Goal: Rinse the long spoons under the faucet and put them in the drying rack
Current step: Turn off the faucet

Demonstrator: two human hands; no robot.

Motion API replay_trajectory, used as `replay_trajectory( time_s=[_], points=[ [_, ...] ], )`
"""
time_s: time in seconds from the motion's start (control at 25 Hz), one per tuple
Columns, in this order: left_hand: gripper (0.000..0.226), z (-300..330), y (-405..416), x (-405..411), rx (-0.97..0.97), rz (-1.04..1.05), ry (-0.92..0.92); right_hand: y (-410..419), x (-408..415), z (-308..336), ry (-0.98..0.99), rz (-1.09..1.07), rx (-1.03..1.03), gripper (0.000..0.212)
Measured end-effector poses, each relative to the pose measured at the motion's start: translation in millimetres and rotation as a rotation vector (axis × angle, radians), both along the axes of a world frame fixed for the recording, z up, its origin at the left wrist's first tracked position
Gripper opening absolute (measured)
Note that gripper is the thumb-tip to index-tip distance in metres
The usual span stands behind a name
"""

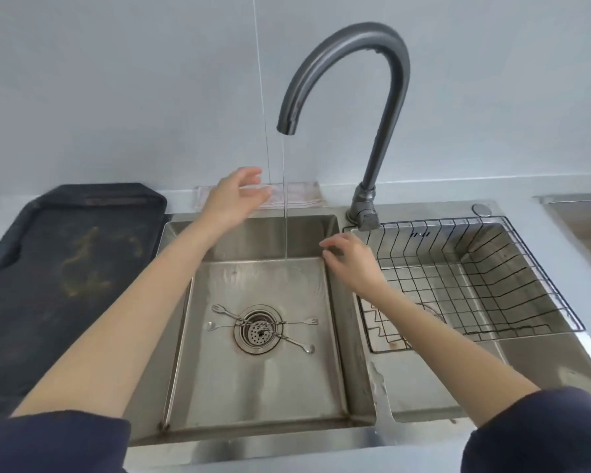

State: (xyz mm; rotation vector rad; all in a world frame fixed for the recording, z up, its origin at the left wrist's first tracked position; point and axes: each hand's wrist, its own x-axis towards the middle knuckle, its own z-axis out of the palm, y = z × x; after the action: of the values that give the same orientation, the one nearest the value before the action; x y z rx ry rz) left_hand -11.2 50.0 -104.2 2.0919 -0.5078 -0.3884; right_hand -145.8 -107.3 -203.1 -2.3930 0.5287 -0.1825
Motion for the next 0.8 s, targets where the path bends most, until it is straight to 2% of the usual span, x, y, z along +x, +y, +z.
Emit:
replay_trajectory(
  time_s=[0.08,0.16,0.32,0.48,0.6,0.8],
  points=[
    [0.051,21.8,-11.8,-0.6,-0.048,-0.013,-0.098,-12.3,0.5,13.1,-0.140,-0.115,-0.011,0.021],
    [0.051,37.6,-22.8,-0.6,-0.092,-0.039,-0.171,-25.2,1.9,23.1,-0.194,-0.195,-0.044,0.021],
    [0.031,55.1,-46.0,-0.6,-0.074,-0.042,-0.328,-50.6,6.3,27.3,-0.044,-0.193,-0.044,0.026],
    [0.015,56.6,-58.4,1.2,-0.183,-0.005,-0.305,-62.2,11.6,25.1,-0.081,-0.223,-0.001,0.016],
    [0.025,51.0,-59.2,-0.2,-0.251,-0.011,-0.305,-68.0,14.6,27.8,-0.101,-0.240,0.015,0.013],
    [0.027,45.3,-55.8,3.4,-0.287,-0.023,-0.329,-70.5,24.5,31.1,-0.136,-0.298,0.137,0.013]
  ],
)
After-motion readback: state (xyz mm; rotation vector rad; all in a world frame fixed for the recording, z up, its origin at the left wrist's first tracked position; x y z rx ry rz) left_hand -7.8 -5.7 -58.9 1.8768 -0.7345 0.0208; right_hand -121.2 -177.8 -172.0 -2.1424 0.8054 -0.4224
